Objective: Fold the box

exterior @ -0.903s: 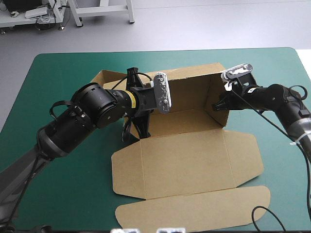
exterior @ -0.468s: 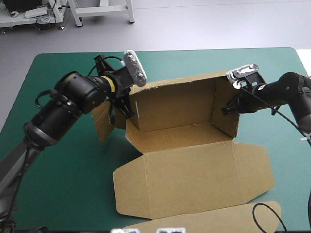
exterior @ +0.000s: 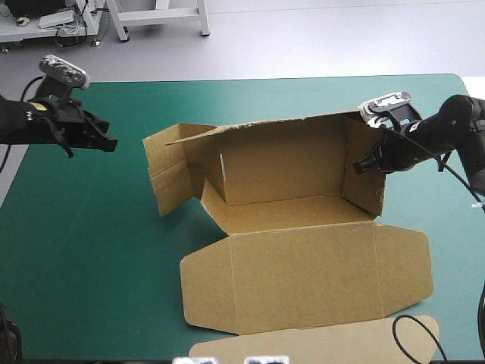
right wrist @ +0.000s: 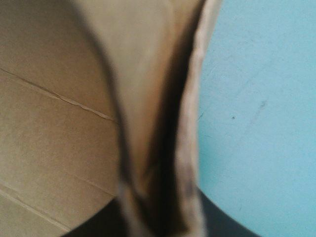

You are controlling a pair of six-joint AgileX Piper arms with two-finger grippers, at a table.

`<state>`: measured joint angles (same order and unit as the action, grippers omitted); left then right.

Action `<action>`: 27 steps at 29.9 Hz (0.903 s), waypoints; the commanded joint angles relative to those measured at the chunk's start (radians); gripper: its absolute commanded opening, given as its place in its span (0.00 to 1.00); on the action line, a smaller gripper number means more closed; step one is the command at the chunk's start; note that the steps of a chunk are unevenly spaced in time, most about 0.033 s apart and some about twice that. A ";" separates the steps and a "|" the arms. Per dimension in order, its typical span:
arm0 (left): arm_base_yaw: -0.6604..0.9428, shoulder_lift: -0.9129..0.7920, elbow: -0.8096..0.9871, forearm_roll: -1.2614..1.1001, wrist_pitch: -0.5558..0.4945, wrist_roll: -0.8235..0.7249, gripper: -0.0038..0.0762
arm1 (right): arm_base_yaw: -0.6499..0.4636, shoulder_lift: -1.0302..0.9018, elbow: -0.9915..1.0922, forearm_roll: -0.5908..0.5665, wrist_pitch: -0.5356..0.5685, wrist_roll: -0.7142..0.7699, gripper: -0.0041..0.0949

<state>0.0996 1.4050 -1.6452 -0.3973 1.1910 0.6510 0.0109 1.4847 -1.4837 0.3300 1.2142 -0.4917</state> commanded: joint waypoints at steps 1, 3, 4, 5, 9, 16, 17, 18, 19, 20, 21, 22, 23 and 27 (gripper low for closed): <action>0.094 -0.043 -0.023 -0.086 0.004 0.001 0.06 | -0.008 -0.003 -0.032 0.015 0.034 0.011 0.02; 0.133 -0.043 -0.002 -0.092 0.007 -0.004 0.06 | -0.008 0.024 -0.032 0.005 0.034 0.035 0.02; 0.144 -0.043 0.010 -0.092 0.007 -0.006 0.06 | -0.008 0.037 -0.032 0.001 0.034 0.049 0.02; 0.153 -0.043 0.027 -0.092 0.007 -0.006 0.06 | -0.006 0.054 -0.032 -0.004 0.034 0.053 0.02; 0.162 -0.043 0.107 -0.144 -0.008 -0.006 0.06 | 0.006 0.125 -0.032 -0.009 0.034 0.084 0.02; 0.162 -0.043 0.232 -0.203 -0.064 0.007 0.06 | 0.050 0.246 -0.058 -0.066 0.032 0.116 0.02; 0.162 -0.043 0.246 -0.205 -0.070 0.007 0.06 | 0.055 0.266 -0.073 -0.079 0.032 0.129 0.02; 0.162 -0.043 0.253 -0.205 -0.073 0.007 0.06 | 0.057 0.282 -0.086 -0.085 0.032 0.137 0.02; 0.162 -0.043 0.262 -0.205 -0.071 0.007 0.06 | 0.057 0.296 -0.099 -0.088 0.032 0.137 0.02; 0.162 -0.043 0.266 -0.205 -0.066 0.007 0.06 | 0.057 0.306 -0.109 -0.085 0.032 0.137 0.02; 0.162 -0.043 0.266 -0.205 -0.055 0.007 0.06 | 0.057 0.315 -0.124 -0.085 0.032 0.139 0.02; 0.162 -0.043 0.266 -0.205 -0.053 0.007 0.06 | 0.057 0.324 -0.133 -0.088 0.032 0.142 0.02; 0.162 -0.043 0.266 -0.209 -0.053 0.007 0.06 | 0.057 0.332 -0.145 -0.088 0.032 0.144 0.02; 0.162 -0.043 0.266 -0.225 -0.053 0.007 0.06 | 0.057 0.362 -0.187 -0.088 0.020 0.159 0.02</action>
<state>0.2609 1.3955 -1.3529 -0.5586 1.1596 0.6591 0.0594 1.8486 -1.6441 0.2663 1.1608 -0.3356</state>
